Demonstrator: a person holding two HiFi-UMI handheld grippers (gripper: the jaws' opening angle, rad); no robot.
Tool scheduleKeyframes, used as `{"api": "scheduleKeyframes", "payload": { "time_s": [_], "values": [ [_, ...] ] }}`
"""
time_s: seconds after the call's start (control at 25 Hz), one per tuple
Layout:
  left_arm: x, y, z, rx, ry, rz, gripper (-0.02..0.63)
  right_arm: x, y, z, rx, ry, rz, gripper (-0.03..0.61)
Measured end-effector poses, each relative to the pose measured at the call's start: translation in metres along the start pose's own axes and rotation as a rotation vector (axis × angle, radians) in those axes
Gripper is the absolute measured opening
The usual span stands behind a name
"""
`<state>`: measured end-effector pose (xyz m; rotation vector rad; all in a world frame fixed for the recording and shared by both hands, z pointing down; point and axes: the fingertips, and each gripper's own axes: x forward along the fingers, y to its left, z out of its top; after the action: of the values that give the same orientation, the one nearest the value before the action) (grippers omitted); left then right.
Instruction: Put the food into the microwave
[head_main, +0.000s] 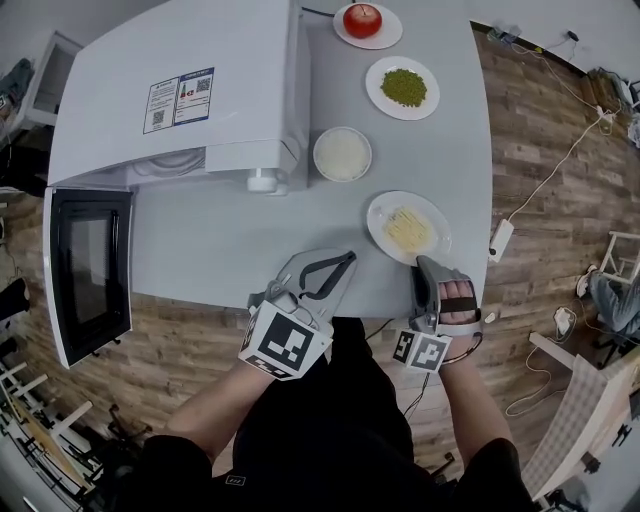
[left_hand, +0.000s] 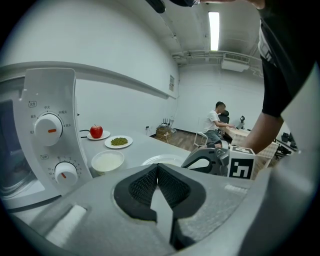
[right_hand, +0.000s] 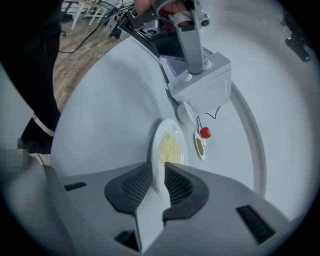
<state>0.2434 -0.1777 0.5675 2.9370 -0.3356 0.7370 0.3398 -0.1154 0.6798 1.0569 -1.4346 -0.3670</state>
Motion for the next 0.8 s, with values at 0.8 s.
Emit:
{"api": "scheduleKeyframes", "payload": {
  "time_s": [0.8],
  "values": [
    [-0.008,0.005,0.007,-0.007,-0.007,0.040,0.008,0.023,-0.022,-0.005,-0.097,0.010,-0.093,0.029]
  ]
}}
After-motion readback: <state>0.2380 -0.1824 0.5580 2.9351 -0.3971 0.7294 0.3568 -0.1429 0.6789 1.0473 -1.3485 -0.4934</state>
